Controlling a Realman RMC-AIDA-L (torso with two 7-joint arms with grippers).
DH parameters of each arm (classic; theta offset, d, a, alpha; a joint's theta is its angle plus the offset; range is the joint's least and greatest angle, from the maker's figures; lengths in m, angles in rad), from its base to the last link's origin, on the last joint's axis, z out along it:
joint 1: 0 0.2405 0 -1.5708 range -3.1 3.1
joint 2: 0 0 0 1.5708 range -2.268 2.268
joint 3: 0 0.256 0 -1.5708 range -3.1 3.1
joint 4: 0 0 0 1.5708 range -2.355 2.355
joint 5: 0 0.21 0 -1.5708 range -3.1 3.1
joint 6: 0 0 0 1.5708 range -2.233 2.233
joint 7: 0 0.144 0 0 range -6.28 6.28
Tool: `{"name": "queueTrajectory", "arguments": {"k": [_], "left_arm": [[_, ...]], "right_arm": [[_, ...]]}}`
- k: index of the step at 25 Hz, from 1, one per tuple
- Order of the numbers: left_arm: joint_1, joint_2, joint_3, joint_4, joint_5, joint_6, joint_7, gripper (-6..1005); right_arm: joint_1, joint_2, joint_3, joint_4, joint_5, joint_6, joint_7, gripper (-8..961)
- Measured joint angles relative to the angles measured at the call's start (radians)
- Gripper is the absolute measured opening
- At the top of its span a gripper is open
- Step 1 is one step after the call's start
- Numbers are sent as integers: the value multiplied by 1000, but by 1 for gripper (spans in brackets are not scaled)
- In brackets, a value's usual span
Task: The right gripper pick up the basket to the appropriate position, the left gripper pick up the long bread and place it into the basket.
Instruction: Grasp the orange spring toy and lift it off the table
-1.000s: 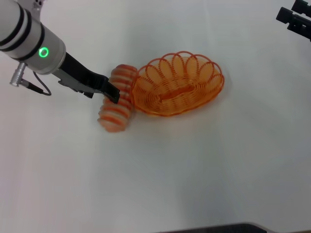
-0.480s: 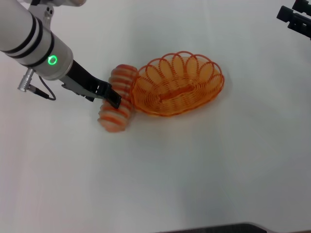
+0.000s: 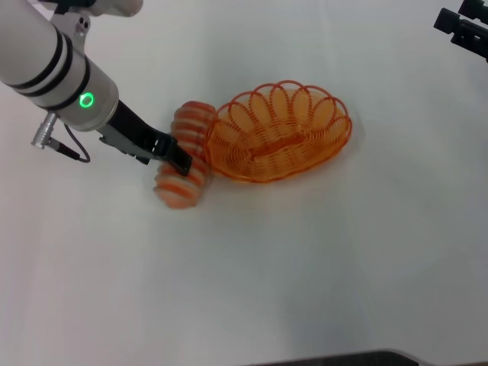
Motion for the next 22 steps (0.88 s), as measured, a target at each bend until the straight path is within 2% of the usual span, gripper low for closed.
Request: {"name": "queueTrajectory", "arguments": {"k": [16, 22], "left_arm": [[-7, -1, 21, -22, -4, 2, 0, 700], [-8, 2, 26, -26, -43, 12, 11, 639]], "right_arm": [[1, 0, -8, 1, -2, 0, 2, 734], [1, 0, -8, 1, -2, 0, 2, 734]]}}
